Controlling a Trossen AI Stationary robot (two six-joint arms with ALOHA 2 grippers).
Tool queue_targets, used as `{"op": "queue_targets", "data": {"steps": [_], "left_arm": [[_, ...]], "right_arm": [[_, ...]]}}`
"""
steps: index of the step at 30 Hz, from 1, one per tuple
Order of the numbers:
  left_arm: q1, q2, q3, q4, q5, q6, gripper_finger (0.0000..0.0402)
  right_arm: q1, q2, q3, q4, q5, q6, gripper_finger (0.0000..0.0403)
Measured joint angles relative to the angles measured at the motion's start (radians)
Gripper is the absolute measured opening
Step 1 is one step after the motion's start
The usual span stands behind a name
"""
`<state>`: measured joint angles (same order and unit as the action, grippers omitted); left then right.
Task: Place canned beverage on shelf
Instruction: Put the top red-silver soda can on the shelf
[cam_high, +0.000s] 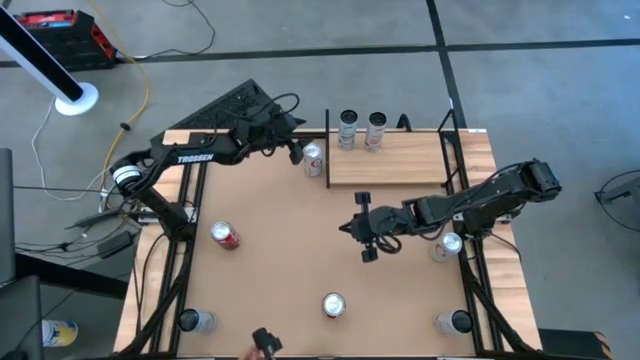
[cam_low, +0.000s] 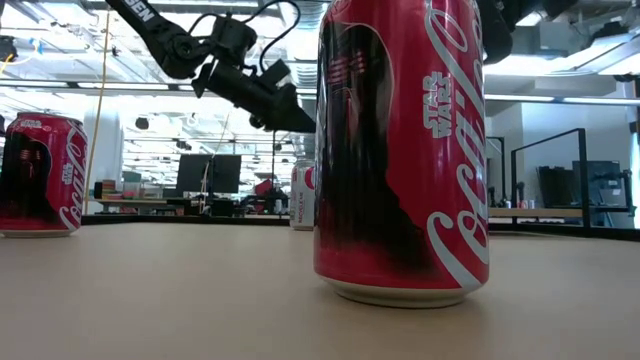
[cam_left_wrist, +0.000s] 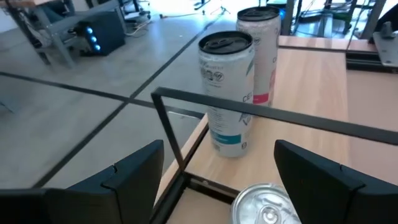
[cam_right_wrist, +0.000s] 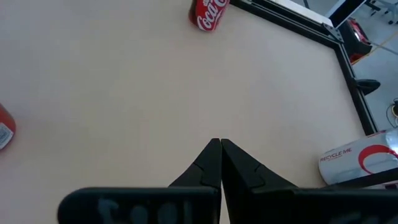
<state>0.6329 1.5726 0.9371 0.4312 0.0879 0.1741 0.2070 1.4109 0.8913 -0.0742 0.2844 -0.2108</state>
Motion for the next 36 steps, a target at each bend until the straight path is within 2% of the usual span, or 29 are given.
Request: {"op": "queue_targets", "data": {"steps": [16,23,27,32,36], "left_arm": [[-0.004,0.0,0.0,0.003,0.02,0.031,0.0294],[-0.006,0.0,0.0,0.01,0.012,0.053,0.0348],[-0.007,0.0,0.0,0.009,0.087,0.058,0.0382],[-0.011,0.0,0.0,-0.033,0.018,0.058,0.0391],[-0.011,0.0,-0.017,-0.062,-0.071,-0.006,0.039]], "right_arm": [[0.002,0.0,0.0,0.0,0.0,0.01,0.0028],[0.002,0.0,0.0,0.0,0.0,0.011,0.0028],[0.002,0.0,0.0,0.0,0.0,0.011,0.0028],[0.002,0.001,0.0,0.0,-0.022,0.01,0.0028],[0.002,0.001,0.0,0.0,-0.024,0.01,0.0028]]}}
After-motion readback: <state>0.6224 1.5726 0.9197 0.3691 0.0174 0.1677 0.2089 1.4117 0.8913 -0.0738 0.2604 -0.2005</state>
